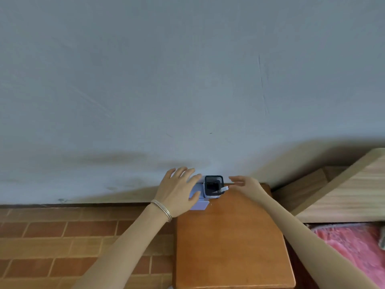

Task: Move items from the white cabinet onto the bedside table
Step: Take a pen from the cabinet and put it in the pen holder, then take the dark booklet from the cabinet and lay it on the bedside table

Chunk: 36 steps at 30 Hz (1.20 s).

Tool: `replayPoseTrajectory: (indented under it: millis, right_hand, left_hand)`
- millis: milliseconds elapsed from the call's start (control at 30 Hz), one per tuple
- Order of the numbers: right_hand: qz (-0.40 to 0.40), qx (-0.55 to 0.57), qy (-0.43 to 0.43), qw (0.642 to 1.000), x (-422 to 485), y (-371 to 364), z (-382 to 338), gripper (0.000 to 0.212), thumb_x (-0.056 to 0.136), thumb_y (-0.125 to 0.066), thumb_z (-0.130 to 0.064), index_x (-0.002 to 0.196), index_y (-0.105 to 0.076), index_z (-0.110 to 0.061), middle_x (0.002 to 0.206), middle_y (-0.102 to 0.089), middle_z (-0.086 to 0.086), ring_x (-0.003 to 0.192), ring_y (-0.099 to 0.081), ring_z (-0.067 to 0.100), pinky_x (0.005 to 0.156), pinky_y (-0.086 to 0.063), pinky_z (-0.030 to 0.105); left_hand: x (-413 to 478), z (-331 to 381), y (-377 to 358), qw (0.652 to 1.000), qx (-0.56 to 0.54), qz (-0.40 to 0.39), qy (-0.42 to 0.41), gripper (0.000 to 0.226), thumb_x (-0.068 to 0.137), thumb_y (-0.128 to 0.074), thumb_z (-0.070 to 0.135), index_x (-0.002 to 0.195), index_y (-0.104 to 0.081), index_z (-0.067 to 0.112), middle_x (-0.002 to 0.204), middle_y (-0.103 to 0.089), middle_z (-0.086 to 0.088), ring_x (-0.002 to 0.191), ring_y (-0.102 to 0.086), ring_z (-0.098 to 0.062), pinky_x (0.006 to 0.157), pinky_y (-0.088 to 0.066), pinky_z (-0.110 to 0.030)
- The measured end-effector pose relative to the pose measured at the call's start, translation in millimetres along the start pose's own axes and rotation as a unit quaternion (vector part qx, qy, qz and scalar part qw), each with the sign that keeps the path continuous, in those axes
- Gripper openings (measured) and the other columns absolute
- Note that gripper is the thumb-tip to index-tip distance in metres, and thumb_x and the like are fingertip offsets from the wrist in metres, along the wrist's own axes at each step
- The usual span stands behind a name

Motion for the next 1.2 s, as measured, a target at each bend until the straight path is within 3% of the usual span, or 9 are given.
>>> replayPoseTrajectory:
  millis: [167,300,467,567,800,900,1033,1200]
  right_hand:
    - [0.002,-0.156,0.171,0.973,-52.2,56.3,-83.9,0.043,0.087,-0.062,-0.025,0.129,-0.053,-0.021,0.134,-0.052,-0.003,0.124,-0.045,0.013,0.099,-0.031,0.019]
    - [0.054,-0.318,0.301,0.898,-102.0,69.7,-150.1,0.053,0.089,-0.058,-0.037,0.137,-0.043,-0.026,0.143,-0.041,-0.005,0.135,-0.030,0.016,0.107,-0.024,0.033]
    - [0.181,-0.377,0.468,0.779,-148.9,55.3,-212.7,0.058,0.071,-0.078,-0.023,0.124,-0.057,-0.011,0.126,-0.058,0.013,0.120,-0.051,0.035,0.096,-0.041,0.051]
    - [0.197,-0.379,0.528,0.734,-165.3,24.5,-238.0,0.063,0.070,-0.077,-0.018,0.128,-0.053,-0.007,0.130,-0.054,0.018,0.122,-0.048,0.037,0.099,-0.039,0.053]
    - [0.083,-0.379,0.637,0.666,-205.9,-99.3,-283.4,0.070,0.072,-0.077,-0.023,0.132,-0.043,-0.013,0.135,-0.049,0.018,0.126,-0.044,0.038,0.100,-0.039,0.053]
    - [0.027,-0.380,0.687,0.619,-241.0,-162.7,-308.1,0.067,0.073,-0.074,-0.025,0.132,-0.044,-0.014,0.134,-0.049,0.017,0.125,-0.045,0.038,0.099,-0.041,0.053]
    - [-0.032,-0.379,0.747,0.545,-310.7,-255.6,-336.0,0.051,0.085,-0.055,-0.030,0.133,-0.045,-0.015,0.132,-0.052,0.013,0.124,-0.047,0.034,0.098,-0.042,0.049]
    - [-0.104,-0.329,0.809,0.476,-444.5,-372.6,-359.7,0.045,0.088,-0.047,-0.038,0.129,-0.044,-0.019,0.126,-0.058,0.007,0.117,-0.054,0.027,0.095,-0.044,0.047]
  left_hand:
    - [-0.4,10.9,78.0,0.998,0.027,0.047,0.016,0.049,0.081,-0.038,0.042,0.110,-0.069,0.017,0.110,-0.067,-0.005,0.099,-0.063,-0.026,0.086,-0.049,-0.045]
    - [-35.3,11.9,128.9,0.993,0.051,0.090,0.055,0.049,0.081,-0.039,0.044,0.111,-0.069,0.019,0.114,-0.066,-0.003,0.103,-0.063,-0.024,0.090,-0.047,-0.047]
    - [-93.2,3.4,167.7,0.981,0.076,0.116,0.133,0.051,0.082,-0.039,0.044,0.115,-0.067,0.018,0.119,-0.064,-0.005,0.108,-0.060,-0.026,0.093,-0.043,-0.049]
    - [-136.2,-3.2,178.5,0.969,0.086,0.130,0.191,0.051,0.083,-0.039,0.044,0.119,-0.064,0.017,0.123,-0.062,-0.006,0.113,-0.057,-0.027,0.097,-0.041,-0.049]
    - [-291.3,-14.7,180.9,0.921,0.116,0.122,0.352,0.051,0.084,-0.041,0.047,0.122,-0.061,0.021,0.127,-0.059,-0.004,0.118,-0.054,-0.025,0.100,-0.039,-0.049]
    - [-370.2,-10.1,181.8,0.887,0.121,0.130,0.425,0.050,0.084,-0.042,0.048,0.122,-0.062,0.021,0.125,-0.060,-0.003,0.117,-0.054,-0.024,0.101,-0.039,-0.047]
    - [-484.0,6.1,176.1,0.838,0.122,0.118,0.518,0.052,0.085,-0.038,0.050,0.123,-0.062,0.023,0.122,-0.063,-0.003,0.116,-0.055,-0.023,0.100,-0.040,-0.047]
    - [-641.6,46.7,177.7,0.773,0.125,0.129,0.609,0.050,0.086,-0.038,0.050,0.120,-0.063,0.022,0.118,-0.063,-0.003,0.113,-0.057,-0.023,0.098,-0.043,-0.045]
Point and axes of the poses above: each hand's wrist, its own x-axis towards the middle knuckle, its own y-axis out of the back of the hand, z = x × y, the point moved 3 cm from there along x, towards the middle knuckle
